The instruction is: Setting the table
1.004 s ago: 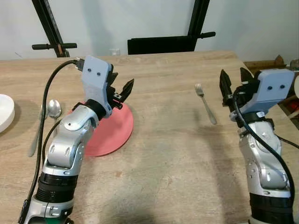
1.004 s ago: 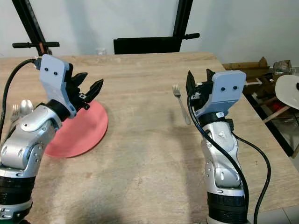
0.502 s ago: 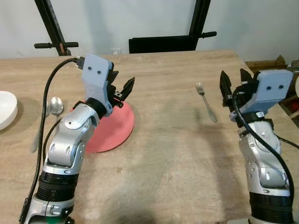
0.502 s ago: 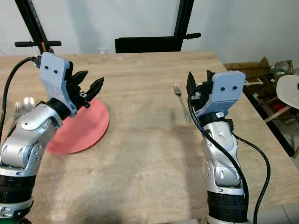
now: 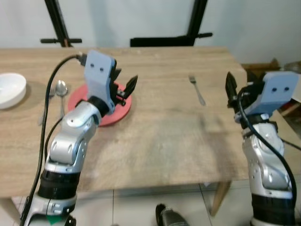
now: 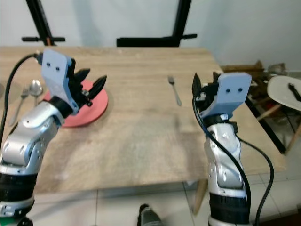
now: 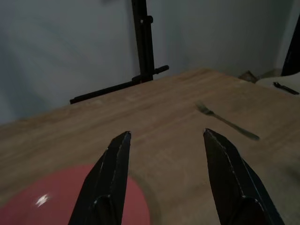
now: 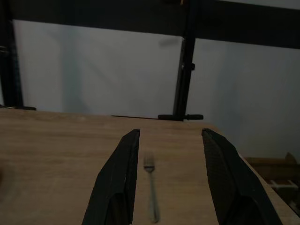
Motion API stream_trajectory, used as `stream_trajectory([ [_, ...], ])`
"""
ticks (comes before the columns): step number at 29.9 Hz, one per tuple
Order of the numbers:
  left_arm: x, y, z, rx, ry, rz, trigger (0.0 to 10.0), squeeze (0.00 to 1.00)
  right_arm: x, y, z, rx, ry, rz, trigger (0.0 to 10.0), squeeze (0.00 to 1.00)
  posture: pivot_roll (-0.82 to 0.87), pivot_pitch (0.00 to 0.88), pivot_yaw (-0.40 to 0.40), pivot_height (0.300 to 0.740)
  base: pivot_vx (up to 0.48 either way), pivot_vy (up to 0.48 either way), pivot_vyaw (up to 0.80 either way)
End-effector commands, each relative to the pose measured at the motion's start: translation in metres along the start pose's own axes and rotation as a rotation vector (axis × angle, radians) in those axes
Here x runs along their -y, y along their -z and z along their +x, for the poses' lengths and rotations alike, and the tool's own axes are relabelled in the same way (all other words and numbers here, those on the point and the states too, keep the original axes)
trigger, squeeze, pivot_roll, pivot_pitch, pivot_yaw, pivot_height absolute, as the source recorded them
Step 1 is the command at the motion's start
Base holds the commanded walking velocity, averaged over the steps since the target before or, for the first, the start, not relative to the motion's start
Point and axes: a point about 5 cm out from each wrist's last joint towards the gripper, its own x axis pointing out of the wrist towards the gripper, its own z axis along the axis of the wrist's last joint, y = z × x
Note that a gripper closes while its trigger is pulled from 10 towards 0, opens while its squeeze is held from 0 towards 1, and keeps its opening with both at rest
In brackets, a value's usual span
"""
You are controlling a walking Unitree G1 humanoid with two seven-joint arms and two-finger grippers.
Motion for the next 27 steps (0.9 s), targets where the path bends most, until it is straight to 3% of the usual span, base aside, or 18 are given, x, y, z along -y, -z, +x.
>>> stream_trajectory([
  [1, -0.0003, 0.0029, -0.0003, -0.010, 0.000, -0.006, 10.0, 0.00, 0.0006, 0.0014, -0.0014, -0.003, 0.005, -0.005, 10.0, 0.00, -0.17, 0.000, 0.061, 0.740, -0.349, 0.000, 0.00],
  [27, 0.0011, 0.0015, 0.0027, -0.005, 0.013, -0.010, 10.0, 0.00, 0.0029, 0.0026, -0.0032, -0.005, 0.018, -0.010, 10.0, 0.00, -0.18, 0.000, 0.066, 0.740, -0.344, 0.000, 0.00],
])
